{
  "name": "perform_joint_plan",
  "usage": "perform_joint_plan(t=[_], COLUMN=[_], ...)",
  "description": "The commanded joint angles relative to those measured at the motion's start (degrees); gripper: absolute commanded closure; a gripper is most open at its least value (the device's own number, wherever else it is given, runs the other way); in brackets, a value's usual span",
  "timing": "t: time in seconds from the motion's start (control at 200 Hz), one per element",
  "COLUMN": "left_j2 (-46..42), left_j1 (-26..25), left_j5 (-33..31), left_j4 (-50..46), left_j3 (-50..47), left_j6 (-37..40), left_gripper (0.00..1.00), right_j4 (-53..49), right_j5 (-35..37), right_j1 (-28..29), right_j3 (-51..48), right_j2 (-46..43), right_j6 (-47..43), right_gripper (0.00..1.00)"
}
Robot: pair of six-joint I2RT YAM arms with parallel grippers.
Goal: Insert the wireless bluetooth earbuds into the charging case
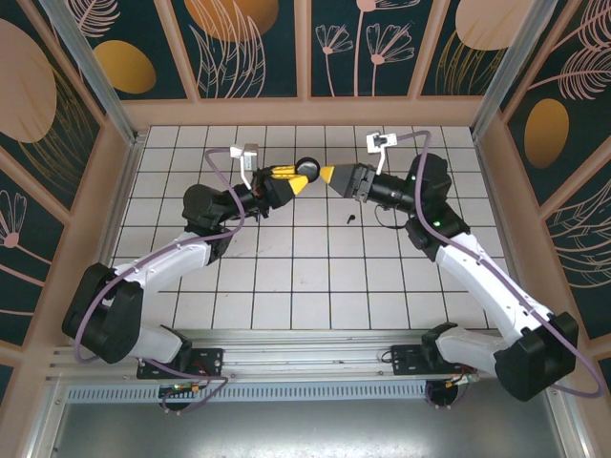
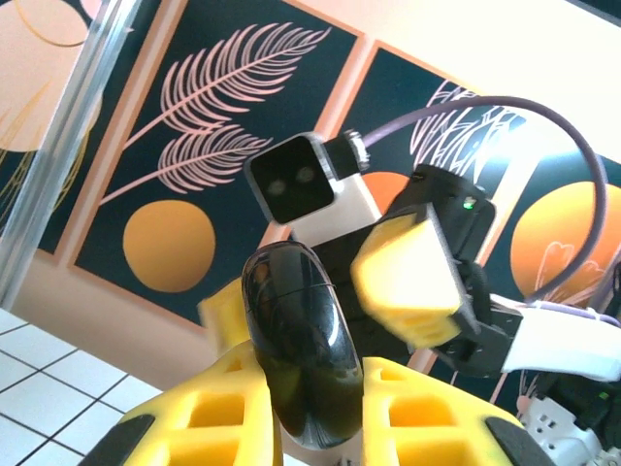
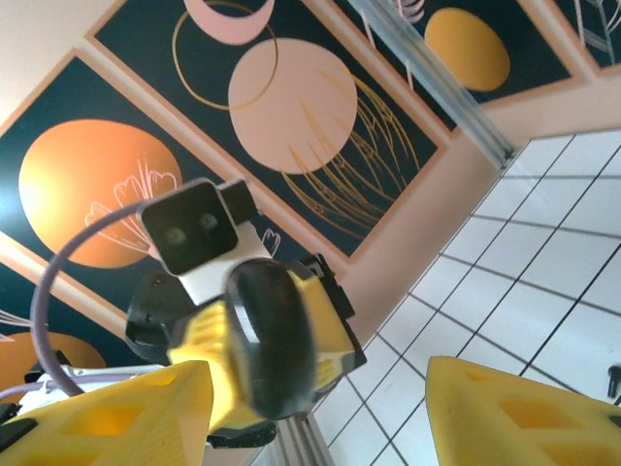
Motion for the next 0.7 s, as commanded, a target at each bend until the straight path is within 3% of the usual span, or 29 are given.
perform_joint_plan(t=[0.0,0.22,0.375,0.565,0.696], left_j2=[-0.79,1.11,1.54,1.6,1.53], left_j1=[-0.07,0.0,-0.01,0.01,-0.02], left_j5=[1.65,2.88,3.39,4.63,4.79], left_j4=[4.91,9.38,10.29,10.58,9.79], left_j3=[-0.5,-1.29,-2.01,-1.52,-1.17], left_j6=[-3.04,-6.1,-6.89,-7.54,-7.24], left_gripper=[0.95,0.96,0.96,0.96,0.93], right_j4=[3.84,5.06,7.3,8.9,8.87], right_j5=[-2.66,-3.48,-6.31,-9.36,-10.35], right_j1=[1.31,1.51,1.57,1.85,2.03], right_j3=[2.08,3.25,3.52,3.33,3.69], right_j2=[1.52,3.15,4.46,5.8,6.51], right_j6=[-0.41,-0.16,1.0,1.52,0.9], right_gripper=[0.41,0.52,0.69,0.7,0.82])
